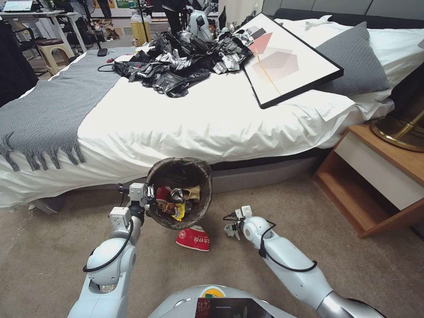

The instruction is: Pick up the trash bin, then pick up the garbage from the floor and place it into the trash bin.

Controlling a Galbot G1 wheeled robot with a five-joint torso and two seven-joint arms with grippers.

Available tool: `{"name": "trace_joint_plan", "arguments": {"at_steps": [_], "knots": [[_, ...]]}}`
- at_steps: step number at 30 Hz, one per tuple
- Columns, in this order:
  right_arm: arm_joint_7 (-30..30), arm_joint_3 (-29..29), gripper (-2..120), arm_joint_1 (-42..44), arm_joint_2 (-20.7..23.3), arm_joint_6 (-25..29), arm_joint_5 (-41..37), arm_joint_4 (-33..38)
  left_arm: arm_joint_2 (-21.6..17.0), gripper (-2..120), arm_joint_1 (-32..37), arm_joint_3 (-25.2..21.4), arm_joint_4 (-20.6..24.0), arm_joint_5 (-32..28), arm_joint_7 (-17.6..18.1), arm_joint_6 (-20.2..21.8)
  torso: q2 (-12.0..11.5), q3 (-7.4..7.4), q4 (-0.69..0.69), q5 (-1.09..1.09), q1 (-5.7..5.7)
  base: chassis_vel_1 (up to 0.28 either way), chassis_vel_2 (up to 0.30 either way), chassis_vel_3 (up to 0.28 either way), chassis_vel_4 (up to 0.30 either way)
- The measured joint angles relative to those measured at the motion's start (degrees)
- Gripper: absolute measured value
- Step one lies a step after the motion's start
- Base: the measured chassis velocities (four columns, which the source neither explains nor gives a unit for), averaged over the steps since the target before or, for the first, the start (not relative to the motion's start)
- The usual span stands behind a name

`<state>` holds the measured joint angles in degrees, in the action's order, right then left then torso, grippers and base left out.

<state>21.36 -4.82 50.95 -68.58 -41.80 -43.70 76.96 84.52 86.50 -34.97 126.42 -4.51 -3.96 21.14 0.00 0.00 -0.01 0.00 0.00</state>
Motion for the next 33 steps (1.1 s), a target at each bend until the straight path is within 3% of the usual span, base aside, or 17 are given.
{"name": "trace_joint_plan", "arguments": {"at_steps": [9, 18, 23, 33], "knots": [[0.3, -0.9, 100, 4.0, 2.7, -0.3, -0.6, 2.3, 0.4, 2, -0.2, -0.2, -0.3, 0.3, -0.7, -1.1, 0.0, 0.0, 0.0, 0.0, 0.0, 0.0, 0.0, 0.0, 0.0], [-1.9, -2.8, 100, 2.8, 0.3, 0.9, 1.6, -0.8, 0.3, 2, -0.5, -0.6, -0.8, 0.4, -0.9, -1.3, 0.0, 0.0, 0.02, 0.0, 0.0, 0.0, 0.0, 0.0, 0.0], [-3.7, -3.1, 82, 2.6, -0.6, 2.6, 4.2, -2.6, 0.3, 2, -0.5, -0.8, -1.0, 0.4, -0.9, -1.5, 0.0, -0.01, -0.03, -0.06, 0.0, 0.0, 0.0, 0.0, 0.0], [-4.4, -2.3, 62, 3.2, 0.5, 2.8, 4.5, -1.9, 0.4, 2, -1.0, -0.7, -1.7, 0.4, -0.9, -1.5, 0.0, -0.01, 0.01, -0.02, -0.01, 0.0, 0.0, 0.0, 0.0]]}}
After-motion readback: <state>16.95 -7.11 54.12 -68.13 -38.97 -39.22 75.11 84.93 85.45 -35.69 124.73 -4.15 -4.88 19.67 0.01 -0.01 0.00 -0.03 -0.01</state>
